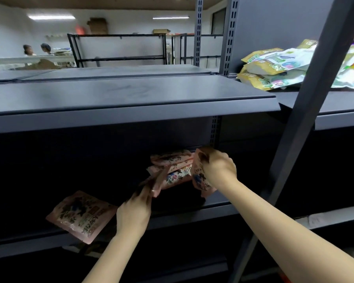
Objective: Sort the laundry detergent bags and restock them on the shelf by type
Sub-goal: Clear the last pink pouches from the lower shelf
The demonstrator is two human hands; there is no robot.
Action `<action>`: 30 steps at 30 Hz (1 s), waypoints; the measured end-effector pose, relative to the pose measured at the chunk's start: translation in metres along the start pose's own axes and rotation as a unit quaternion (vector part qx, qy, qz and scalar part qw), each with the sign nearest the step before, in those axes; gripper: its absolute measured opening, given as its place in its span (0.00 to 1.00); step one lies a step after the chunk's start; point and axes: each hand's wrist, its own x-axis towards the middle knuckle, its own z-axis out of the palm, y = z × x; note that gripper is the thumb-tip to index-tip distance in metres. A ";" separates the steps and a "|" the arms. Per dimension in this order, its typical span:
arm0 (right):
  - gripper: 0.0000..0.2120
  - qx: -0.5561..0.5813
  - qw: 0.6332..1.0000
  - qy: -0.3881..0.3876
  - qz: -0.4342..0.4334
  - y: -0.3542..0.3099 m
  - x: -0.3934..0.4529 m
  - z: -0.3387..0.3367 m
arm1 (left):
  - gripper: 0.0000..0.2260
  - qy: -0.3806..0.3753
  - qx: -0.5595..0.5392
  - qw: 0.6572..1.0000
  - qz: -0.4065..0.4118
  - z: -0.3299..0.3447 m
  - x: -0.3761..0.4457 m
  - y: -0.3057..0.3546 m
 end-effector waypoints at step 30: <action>0.17 0.114 0.934 0.274 -0.200 0.145 -0.046 -0.246 | 0.11 0.465 -0.310 0.829 0.018 -0.102 -0.009 0.294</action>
